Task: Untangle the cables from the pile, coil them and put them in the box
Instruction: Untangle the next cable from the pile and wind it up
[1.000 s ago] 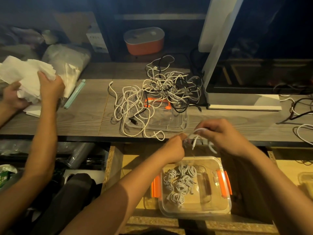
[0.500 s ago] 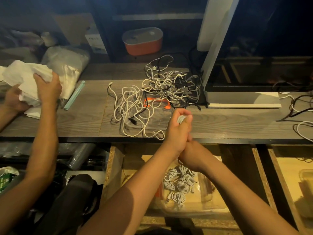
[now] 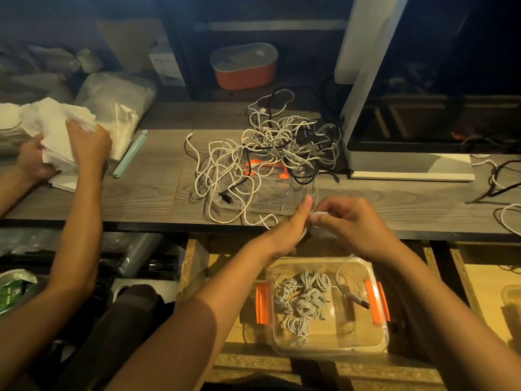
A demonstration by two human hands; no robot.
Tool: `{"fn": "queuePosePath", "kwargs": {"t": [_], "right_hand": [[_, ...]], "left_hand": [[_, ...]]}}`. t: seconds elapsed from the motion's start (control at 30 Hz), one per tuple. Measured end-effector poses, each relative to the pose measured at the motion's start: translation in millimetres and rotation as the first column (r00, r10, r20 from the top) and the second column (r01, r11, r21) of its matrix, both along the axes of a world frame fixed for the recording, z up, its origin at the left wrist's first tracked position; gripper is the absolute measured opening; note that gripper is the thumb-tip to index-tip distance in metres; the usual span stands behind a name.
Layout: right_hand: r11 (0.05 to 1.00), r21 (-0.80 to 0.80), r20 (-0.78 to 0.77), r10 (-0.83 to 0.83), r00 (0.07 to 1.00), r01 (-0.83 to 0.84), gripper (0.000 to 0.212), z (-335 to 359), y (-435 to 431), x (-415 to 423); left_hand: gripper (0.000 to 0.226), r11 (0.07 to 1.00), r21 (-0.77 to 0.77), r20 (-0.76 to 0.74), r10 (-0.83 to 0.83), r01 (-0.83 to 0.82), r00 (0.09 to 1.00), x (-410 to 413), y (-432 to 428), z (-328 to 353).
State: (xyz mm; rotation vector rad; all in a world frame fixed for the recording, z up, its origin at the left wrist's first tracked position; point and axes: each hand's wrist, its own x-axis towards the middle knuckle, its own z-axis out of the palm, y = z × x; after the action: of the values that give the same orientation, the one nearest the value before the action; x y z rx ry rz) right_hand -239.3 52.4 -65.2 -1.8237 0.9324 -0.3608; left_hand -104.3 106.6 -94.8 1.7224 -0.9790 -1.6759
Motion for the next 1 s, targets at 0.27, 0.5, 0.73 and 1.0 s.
{"fn": "queuePosePath", "kwargs": {"t": [0.27, 0.5, 0.73, 1.0], "right_hand": [[0.991, -0.08, -0.093, 0.103, 0.99, -0.111, 0.014, -5, -8, -13], [0.741, -0.503, -0.563, 0.109, 0.819, -0.445, 0.038, -1, 12, -5], [0.906, -0.306, -0.352, 0.177, 0.919, -0.291, 0.025, 0, 6, -17], [0.928, 0.262, 0.057, 0.257, 0.965, -0.263, 0.018, 9, -2, -20]], "left_hand": [[0.037, 0.919, -0.099, 0.283, -0.343, 0.383, 0.896, -4, 0, 1], [0.02, 0.88, 0.004, 0.517, -0.409, 0.475, 0.752, -13, 4, -9], [0.077, 0.895, 0.045, 0.387, -0.425, 0.443, 0.818, -6, -6, -4], [0.091, 0.951, -0.041, -0.096, -0.309, 0.306, 0.946, 5, 1, 8]]}}
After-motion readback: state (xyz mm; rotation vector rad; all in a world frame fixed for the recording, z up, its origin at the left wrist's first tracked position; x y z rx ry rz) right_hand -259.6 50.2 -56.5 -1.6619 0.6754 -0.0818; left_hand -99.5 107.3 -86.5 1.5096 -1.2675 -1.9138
